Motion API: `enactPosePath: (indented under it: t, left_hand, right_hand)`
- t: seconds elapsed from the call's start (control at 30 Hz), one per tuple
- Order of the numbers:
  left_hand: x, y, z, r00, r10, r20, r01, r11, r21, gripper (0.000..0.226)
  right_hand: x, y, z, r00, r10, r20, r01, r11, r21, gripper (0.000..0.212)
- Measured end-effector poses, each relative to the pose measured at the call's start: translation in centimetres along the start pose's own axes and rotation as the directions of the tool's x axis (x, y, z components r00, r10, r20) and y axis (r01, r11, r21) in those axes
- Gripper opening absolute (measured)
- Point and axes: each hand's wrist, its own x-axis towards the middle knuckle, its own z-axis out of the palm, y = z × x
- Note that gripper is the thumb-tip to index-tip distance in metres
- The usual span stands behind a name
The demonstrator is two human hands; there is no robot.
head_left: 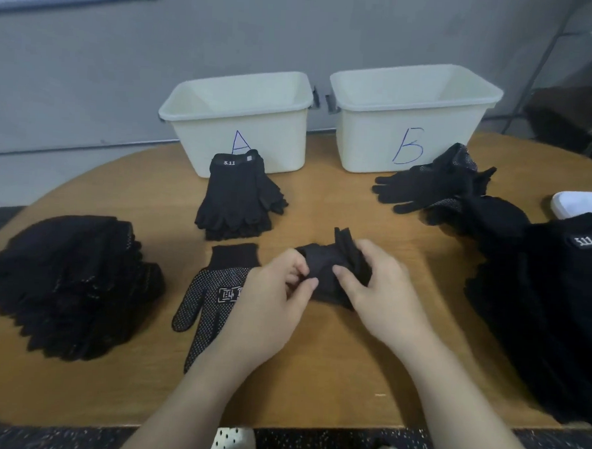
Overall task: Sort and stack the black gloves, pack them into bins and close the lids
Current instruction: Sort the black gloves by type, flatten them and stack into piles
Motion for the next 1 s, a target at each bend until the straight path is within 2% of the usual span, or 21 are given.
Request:
enactPosePath:
  t: [0.17,0.23,0.33,0.43,0.5,0.63,0.73,0.83,0.93,1.0]
  left_hand:
    - [1.2,0.9,-0.3,0.986,-0.167,-0.026,0.146,0.916,-0.375,0.014]
    - [1.3,1.5,-0.7,0.982,-0.191,-0.002,0.165,0.854,-0.493,0.022]
    - [1.4,1.7,-1.7,0.984,-0.165,0.067,0.172,0.786,-0.593,0.037]
    - [1.0,1.1,-2.2,0.988,-0.125,0.086,0.151,0.769,-0.621,0.048]
    - [0.8,0.9,-2.3,0.993,-0.103,0.062,0.119,0.765,-0.633,0.049]
    - [1.0,0.5,-2.5,0.993,-0.116,-0.019,0.077,0.767,-0.637,0.035]
    - [1.1,-0.2,-2.8,0.989,-0.134,-0.060,0.069,0.786,-0.614,0.028]
    - [1.2,-0.6,-3.0,0.975,-0.202,-0.097,0.099,0.776,-0.622,0.026]
    - [1.3,-0.7,-2.9,0.958,-0.273,-0.083,0.152,0.734,-0.662,0.022]
    - [1.4,-0.8,-2.8,0.947,-0.313,-0.066,0.183,0.700,-0.690,0.019]
  right_hand:
    - [1.3,-0.8,0.8,0.994,0.025,-0.107,-0.005,0.984,0.181,0.012]
    - [1.7,-1.3,1.0,0.991,0.043,-0.130,-0.003,0.955,0.295,0.009]
    - [2.0,-2.3,1.3,0.983,0.139,-0.116,-0.065,0.868,0.492,0.011]
    - [2.2,-2.9,1.7,0.983,0.179,-0.041,-0.125,0.816,0.564,0.015]
    - [2.2,-3.2,2.0,0.984,0.176,-0.019,-0.135,0.814,0.564,0.014]
    - [2.1,-3.6,2.2,0.992,0.125,-0.017,-0.096,0.832,0.546,0.011]
    - [1.8,-3.8,2.0,0.994,0.098,-0.050,-0.054,0.832,0.552,0.013]
    - [1.8,-3.7,1.9,0.980,0.153,-0.123,-0.068,0.852,0.519,0.018]
    - [1.7,-3.1,1.7,0.959,0.150,-0.241,-0.072,0.949,0.306,0.033]
    - [1.3,-3.1,1.5,0.955,-0.016,-0.295,0.050,0.993,0.108,0.039]
